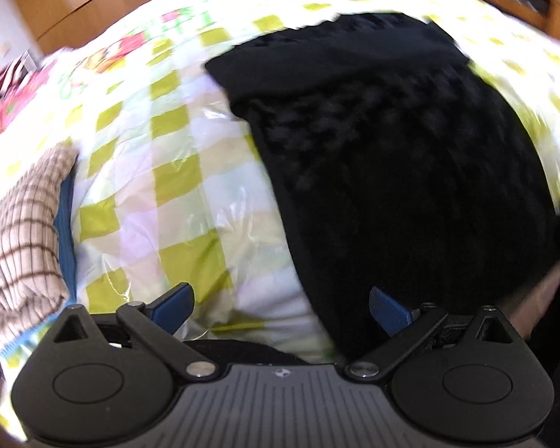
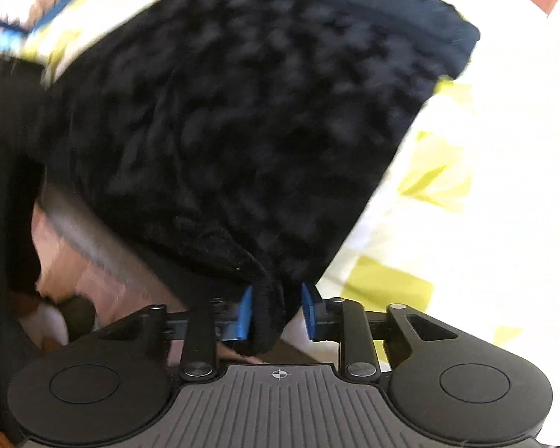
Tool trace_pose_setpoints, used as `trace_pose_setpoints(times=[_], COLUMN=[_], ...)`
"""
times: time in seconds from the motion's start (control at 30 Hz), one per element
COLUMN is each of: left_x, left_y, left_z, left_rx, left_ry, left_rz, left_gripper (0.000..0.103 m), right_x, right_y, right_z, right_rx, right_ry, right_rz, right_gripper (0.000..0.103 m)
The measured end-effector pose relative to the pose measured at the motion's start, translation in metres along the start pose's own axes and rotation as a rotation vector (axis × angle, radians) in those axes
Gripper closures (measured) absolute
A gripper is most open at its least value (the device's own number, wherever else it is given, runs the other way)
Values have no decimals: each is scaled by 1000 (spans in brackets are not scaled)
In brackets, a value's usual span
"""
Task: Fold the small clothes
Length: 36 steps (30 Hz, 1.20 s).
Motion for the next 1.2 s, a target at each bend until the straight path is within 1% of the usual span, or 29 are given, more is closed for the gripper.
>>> trace_pose_setpoints(times=[0.07,0.17,0.2,0.23,0.27,0.3,0.33,0.37,0.4,0.43,0.47,0.5,0.53,0.57,0.6,0.67,0.77,0.8,0.83,0.9,0.97,1.0,1.03,1.07,1.13,1.2], left_x=[-1,0,1,3,7,13,16,18,20,19,17,14,11,10,13,19,22,22,23,24,25,22,20,19,13,8], left_y=[13,39,47,52,56,60,67,73,78,84,92,102,107,107,104,103,112,112,107,88,68,59,49,40,26,15], left_z=[8,17,17,17,16,16,16,17,18,21,25,30,34,36,35,35,33,33,31,28,23,20,19,20,20,20], left_rx=[84,169,184,196,210,228,260,309,370,430,492,542,560,550,540,521,558,556,528,418,259,191,140,103,30,-31], left_ry=[-5,0,13,30,39,33,27,28,33,39,42,46,37,24,12,-17,-3,-1,0,-26,-44,-40,-29,-18,0,12], left_rz=[9,37,25,-16,-72,-127,-178,-234,-289,-315,-316,-298,-270,-262,-275,-261,-272,-265,-273,-280,-236,-210,-200,-204,-203,-193], left_gripper=[0,0,0,0,0,0,0,0,0,0,4,14,15,15,15,15,16,20,24,48,53,54,54,55,56,56], right_x=[-3,-10,-12,-14,-16,-16,-14,-14,-16,-16,-17,-17,-19,-24,-26,-27,-30,-33,-34,-35,-37,-38,-39,-39,-39,-40], right_y=[8,12,11,10,8,12,6,8,1,2,3,5,6,7,8,9,10,9,7,2,-3,-6,-9,-11,-16,-22], right_z=[-3,-8,-8,-9,-10,-10,-10,-12,-11,-12,-14,-15,-17,-16,-17,-21,-26,-26,-25,-21,-13,-9,-5,-1,6,10], right_rx=[65,107,113,116,119,126,135,147,163,177,190,197,199,200,200,210,230,225,212,170,140,126,108,90,57,15], right_ry=[20,29,28,28,29,31,32,34,36,38,43,50,58,68,77,98,125,126,125,116,106,102,93,82,65,42], right_rz=[-15,-55,-66,-76,-81,-84,-89,-96,-104,-115,-125,-131,-131,-127,-128,-136,-155,-157,-158,-165,-176,-185,-195,-198,-191,-186], right_gripper=[88,89,89,89,89,89,89,88,88,85,85,85,85,85,84,84,85,85,85,83,81,78,71,61,48,45])
Point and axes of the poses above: each gripper's, at about its wrist camera, not at the fingertips, and x roughly the way its jaws point, y to its right, z to its underside, the point moved 9 cm from there along x, roughly the way its jaws point, and after that the axes turned 3 degrees about -y, right-handed, at the moved point
